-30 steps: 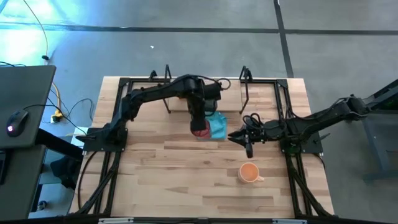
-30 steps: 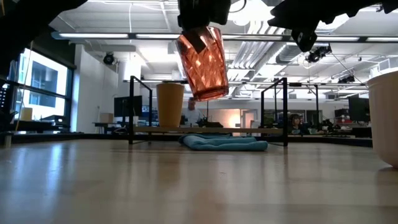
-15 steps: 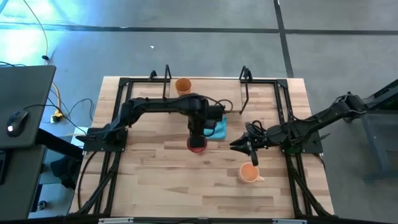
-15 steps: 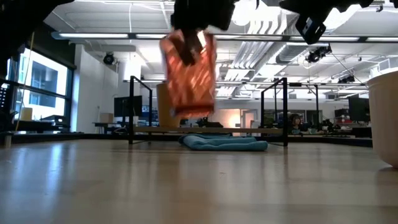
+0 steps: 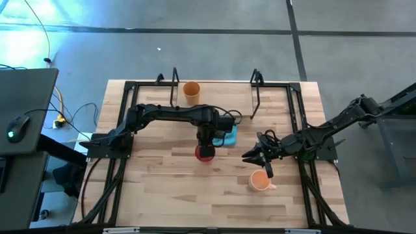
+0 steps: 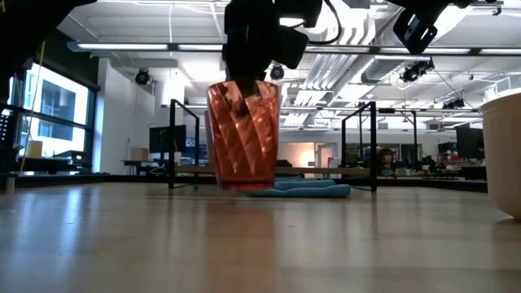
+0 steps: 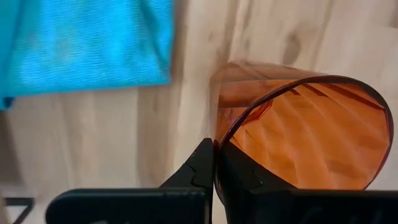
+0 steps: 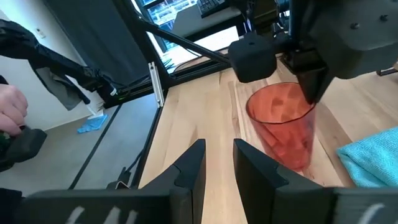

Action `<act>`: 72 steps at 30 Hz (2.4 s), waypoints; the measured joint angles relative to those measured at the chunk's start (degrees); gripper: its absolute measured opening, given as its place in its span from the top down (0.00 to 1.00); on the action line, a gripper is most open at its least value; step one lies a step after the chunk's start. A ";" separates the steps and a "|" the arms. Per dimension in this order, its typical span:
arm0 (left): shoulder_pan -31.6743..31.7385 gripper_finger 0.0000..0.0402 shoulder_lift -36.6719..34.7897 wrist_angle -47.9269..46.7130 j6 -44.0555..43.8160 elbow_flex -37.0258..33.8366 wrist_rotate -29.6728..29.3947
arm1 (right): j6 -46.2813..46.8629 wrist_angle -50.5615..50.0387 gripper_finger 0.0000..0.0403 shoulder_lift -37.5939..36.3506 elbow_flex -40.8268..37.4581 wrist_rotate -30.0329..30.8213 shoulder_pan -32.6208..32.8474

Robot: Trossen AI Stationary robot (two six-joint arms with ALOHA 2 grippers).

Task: Stack small to large cups/mugs on shelf
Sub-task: Put the orange cup on the shelf

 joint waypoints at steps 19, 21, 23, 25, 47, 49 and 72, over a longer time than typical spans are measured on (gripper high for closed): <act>0.00 0.89 -0.04 0.08 0.28 0.02 -0.41 | 0.02 0.02 0.82 0.00 0.00 0.09 -0.02; 0.00 0.88 -0.04 0.08 0.32 0.00 -0.40 | 0.02 0.02 0.82 0.00 0.00 0.11 -0.02; 0.00 0.87 -0.04 0.21 0.42 0.00 -0.40 | 0.02 0.02 0.82 0.00 0.00 0.11 -0.02; 0.00 0.86 -0.04 0.95 0.70 0.00 -0.39 | 0.02 0.02 0.82 0.00 0.00 0.11 -0.02; 1.62 0.76 -0.07 -2.65 -4.59 0.01 -1.85 | 1.99 -0.15 0.82 -0.02 0.00 0.13 0.31; 1.55 0.75 -0.07 -2.47 -4.95 0.02 -0.87 | 1.97 -0.17 0.82 -0.02 0.00 0.13 0.31; 1.41 0.73 -0.15 -2.48 -11.46 -6.39 4.55 | 1.92 -0.52 0.82 -0.02 0.00 0.13 1.13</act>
